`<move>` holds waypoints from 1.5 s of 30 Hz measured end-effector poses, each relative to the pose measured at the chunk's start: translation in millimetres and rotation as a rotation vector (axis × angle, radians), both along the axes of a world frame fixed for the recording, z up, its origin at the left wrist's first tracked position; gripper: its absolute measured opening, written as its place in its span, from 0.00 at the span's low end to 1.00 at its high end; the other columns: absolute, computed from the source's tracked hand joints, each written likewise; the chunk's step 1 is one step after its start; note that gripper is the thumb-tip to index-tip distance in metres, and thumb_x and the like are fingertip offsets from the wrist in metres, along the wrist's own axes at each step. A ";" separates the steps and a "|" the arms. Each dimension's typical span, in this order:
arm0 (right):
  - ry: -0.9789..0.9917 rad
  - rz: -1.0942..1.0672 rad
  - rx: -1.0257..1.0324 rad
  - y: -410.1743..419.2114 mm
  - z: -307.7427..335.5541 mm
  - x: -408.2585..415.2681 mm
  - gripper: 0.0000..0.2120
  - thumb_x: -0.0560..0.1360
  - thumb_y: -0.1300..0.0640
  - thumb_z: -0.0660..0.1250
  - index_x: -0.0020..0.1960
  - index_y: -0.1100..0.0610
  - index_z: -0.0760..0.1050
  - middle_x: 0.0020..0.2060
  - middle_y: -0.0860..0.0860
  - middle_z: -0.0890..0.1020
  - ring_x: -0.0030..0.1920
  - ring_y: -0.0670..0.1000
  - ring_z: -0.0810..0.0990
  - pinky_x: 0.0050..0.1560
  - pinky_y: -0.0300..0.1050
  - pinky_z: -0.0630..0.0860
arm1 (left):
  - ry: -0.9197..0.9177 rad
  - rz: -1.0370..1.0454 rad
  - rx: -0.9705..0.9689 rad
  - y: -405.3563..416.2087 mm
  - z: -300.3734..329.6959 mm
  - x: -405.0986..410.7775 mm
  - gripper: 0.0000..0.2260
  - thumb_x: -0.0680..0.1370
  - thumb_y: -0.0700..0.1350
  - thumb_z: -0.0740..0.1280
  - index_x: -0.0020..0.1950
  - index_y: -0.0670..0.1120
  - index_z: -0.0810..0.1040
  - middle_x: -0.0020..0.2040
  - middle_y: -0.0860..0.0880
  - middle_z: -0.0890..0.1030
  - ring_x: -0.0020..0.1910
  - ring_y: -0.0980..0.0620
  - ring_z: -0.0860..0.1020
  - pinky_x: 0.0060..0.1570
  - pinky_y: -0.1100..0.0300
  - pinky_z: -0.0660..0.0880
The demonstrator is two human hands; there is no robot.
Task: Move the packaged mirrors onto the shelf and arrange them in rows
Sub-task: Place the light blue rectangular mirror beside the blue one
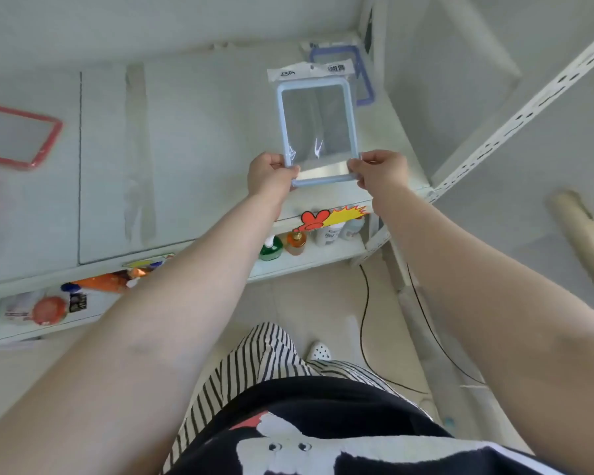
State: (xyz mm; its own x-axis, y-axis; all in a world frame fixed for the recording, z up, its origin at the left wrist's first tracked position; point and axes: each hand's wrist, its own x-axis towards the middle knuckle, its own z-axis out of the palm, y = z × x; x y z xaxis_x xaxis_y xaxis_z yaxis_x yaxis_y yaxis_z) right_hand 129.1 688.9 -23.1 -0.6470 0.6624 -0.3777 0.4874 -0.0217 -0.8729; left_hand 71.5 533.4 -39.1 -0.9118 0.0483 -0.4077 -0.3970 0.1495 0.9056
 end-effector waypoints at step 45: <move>-0.205 0.373 0.846 92.5 -105.4 -230.2 0.26 0.75 0.36 0.59 0.72 0.40 0.64 0.77 0.52 0.59 0.77 0.60 0.52 0.74 0.60 0.48 | 0.573 -0.442 -0.827 64.1 -92.5 -201.6 0.28 0.77 0.57 0.63 0.75 0.53 0.60 0.79 0.42 0.52 0.78 0.40 0.46 0.76 0.46 0.47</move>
